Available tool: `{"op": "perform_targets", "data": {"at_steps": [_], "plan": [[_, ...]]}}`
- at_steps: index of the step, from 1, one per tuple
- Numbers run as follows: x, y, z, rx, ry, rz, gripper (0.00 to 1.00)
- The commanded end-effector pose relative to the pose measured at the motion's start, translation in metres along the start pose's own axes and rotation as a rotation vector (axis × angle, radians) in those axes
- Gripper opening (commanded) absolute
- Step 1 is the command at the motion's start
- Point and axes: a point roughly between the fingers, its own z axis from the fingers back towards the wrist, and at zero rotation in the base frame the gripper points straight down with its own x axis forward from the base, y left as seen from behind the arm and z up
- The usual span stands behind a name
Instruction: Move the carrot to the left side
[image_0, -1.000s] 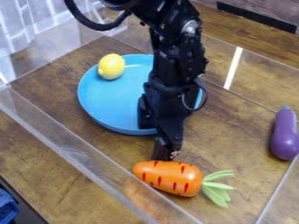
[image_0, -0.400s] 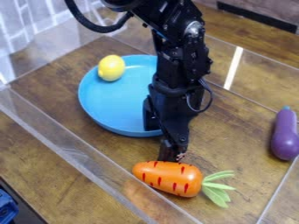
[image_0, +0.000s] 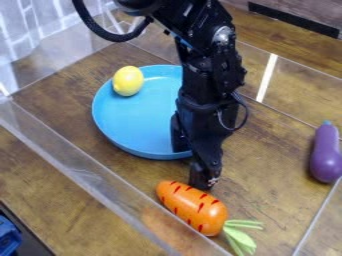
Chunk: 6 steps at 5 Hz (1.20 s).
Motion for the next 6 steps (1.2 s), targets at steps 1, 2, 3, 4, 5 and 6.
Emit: {"op": "perform_targets", "data": {"at_steps": [1,2,3,4,5,6], "plan": [[0.005,-0.018,0.002,-0.022,-0.021,-0.069,1.00],[0.006,-0.023,0.002,-0.034,-0.032,-0.080,1.00],[0.008,-0.027,0.002,-0.044,-0.039,-0.090,1.00],[0.009,-0.031,0.001,-0.052,-0.045,-0.095,1.00],[0.010,-0.033,0.001,-0.059,-0.051,-0.103,1.00],[0.012,-0.035,-0.001,-0.062,-0.060,-0.109,0.00]]}}
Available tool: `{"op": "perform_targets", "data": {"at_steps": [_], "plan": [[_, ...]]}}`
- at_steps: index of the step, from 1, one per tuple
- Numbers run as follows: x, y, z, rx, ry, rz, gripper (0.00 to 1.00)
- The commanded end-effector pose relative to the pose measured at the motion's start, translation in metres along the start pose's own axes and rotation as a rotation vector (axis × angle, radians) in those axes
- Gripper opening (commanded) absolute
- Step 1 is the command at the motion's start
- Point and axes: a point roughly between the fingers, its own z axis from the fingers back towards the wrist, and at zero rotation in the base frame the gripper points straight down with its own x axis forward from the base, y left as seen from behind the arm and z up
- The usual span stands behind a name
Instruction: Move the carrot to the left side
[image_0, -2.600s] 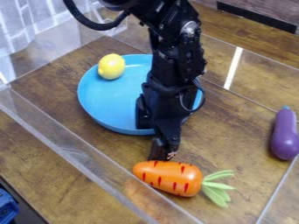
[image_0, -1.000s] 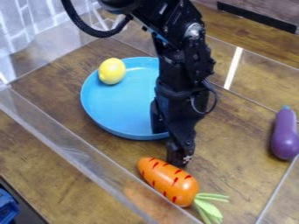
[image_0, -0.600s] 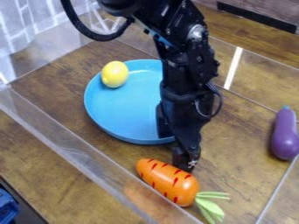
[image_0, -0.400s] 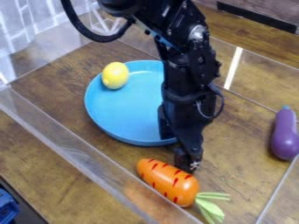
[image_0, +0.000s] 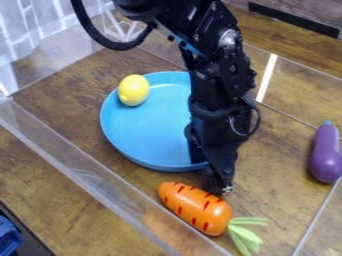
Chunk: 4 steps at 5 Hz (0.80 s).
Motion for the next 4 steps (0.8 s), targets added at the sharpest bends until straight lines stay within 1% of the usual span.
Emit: {"op": "perform_targets", "data": {"at_steps": [1,4], "plan": [[0.0035,-0.0167,-0.0034,-0.020,-0.005,-0.060,0.00],[0.0068,-0.0074,-0.0016,-0.006,-0.029,-0.055,0.00]]}}
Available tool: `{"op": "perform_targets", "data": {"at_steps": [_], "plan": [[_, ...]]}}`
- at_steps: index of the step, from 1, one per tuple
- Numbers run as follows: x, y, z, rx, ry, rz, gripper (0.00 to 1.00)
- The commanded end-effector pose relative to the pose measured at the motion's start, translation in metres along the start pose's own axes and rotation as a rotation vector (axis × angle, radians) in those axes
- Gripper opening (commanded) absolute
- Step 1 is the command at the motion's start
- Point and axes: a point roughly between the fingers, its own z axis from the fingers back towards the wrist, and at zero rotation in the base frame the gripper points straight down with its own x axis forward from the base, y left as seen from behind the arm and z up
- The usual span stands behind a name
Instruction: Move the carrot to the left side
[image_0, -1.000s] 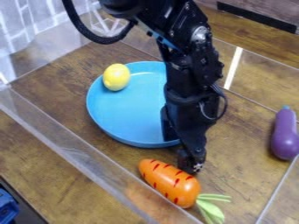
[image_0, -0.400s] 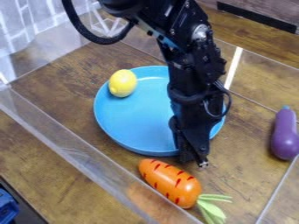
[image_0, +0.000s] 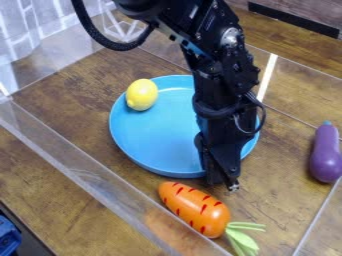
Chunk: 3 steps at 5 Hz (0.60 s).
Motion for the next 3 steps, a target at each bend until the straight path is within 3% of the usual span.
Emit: {"op": "perform_targets", "data": {"at_steps": [1,3], "plan": [[0.0007,-0.0048,-0.0027,-0.009,0.002,-0.041,0.00],[0.0008,0.0038,-0.0033,-0.002,-0.006,-0.035,0.00]]}}
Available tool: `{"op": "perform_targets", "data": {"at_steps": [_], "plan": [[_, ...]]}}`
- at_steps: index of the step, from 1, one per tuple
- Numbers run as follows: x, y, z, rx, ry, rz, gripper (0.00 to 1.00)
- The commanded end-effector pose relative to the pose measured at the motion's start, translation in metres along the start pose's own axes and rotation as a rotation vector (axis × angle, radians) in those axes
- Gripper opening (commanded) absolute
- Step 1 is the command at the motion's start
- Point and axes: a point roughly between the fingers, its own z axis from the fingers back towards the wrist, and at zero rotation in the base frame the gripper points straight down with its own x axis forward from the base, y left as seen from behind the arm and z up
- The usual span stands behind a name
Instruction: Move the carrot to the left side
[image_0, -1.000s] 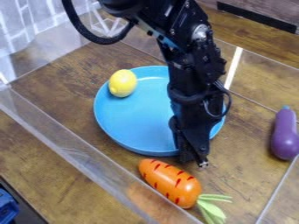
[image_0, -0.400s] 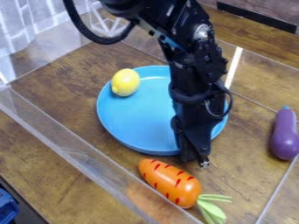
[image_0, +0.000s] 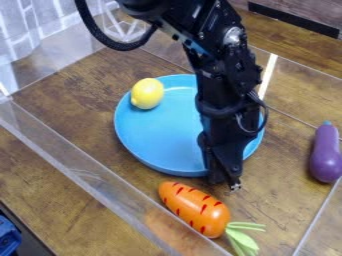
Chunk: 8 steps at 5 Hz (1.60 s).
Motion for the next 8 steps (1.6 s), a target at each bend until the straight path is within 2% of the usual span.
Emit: {"op": "perform_targets", "data": {"at_steps": [1,8], "plan": [[-0.003,0.007,-0.003,-0.001,0.003,-0.011,0.00],[-0.014,-0.016,-0.001,0.018,-0.028,-0.059,0.00]]}}
